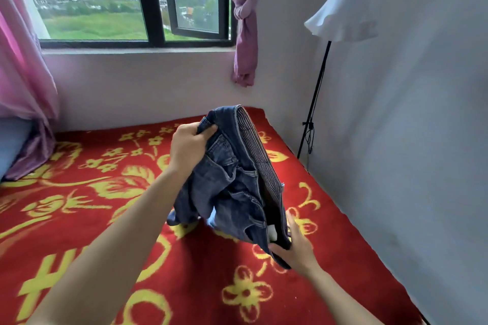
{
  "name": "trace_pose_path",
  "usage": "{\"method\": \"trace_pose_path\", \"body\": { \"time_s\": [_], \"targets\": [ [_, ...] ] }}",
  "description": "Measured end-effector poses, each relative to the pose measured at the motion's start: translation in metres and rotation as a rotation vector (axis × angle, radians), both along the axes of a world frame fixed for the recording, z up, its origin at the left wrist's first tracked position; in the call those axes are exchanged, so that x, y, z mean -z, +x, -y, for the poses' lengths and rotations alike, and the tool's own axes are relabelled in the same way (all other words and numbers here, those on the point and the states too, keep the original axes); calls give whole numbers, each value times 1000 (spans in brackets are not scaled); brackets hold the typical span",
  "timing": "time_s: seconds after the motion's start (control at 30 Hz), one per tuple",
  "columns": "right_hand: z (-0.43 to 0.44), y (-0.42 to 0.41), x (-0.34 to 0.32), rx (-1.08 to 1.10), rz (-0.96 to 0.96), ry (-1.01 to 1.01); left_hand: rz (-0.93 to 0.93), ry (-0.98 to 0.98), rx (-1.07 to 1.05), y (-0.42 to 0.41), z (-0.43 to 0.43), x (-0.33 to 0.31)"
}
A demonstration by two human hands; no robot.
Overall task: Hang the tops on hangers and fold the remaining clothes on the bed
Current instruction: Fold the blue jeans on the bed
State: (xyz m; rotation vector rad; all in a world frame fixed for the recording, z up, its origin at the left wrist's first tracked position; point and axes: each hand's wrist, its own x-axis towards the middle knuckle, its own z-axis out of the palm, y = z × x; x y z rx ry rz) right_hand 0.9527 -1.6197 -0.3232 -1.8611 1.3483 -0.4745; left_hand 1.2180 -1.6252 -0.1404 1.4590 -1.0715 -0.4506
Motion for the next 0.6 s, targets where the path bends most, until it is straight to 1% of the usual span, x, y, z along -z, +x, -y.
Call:
{"method": "trace_pose_path", "body": {
  "time_s": [0.07,0.13,0.2,0.33,0.37,0.43,0.5,0.6],
  "targets": [
    [-2,8,-1,-6,-16,-58,-8,-33,-12,4,-1,-8],
    [-4,21,-1,-14,-4,-216,-29,-75,-30,10,-4,-16],
    [-1,35,-2,21,-21,-329,-50,-106,-56,21,-8,-22],
    [22,51,-24,206,-4,-279,-78,-151,-120,39,-24,-35],
    [29,53,-39,238,-11,-273,-83,-165,-141,44,-30,-39],
    [45,58,-76,267,-90,-354,-103,-186,-203,59,-45,-45],
    [63,64,-123,262,-152,-484,-165,-227,-255,78,-60,-53],
    [93,75,-201,245,-122,-724,-260,-302,-293,94,-85,-68]
  ]
}}
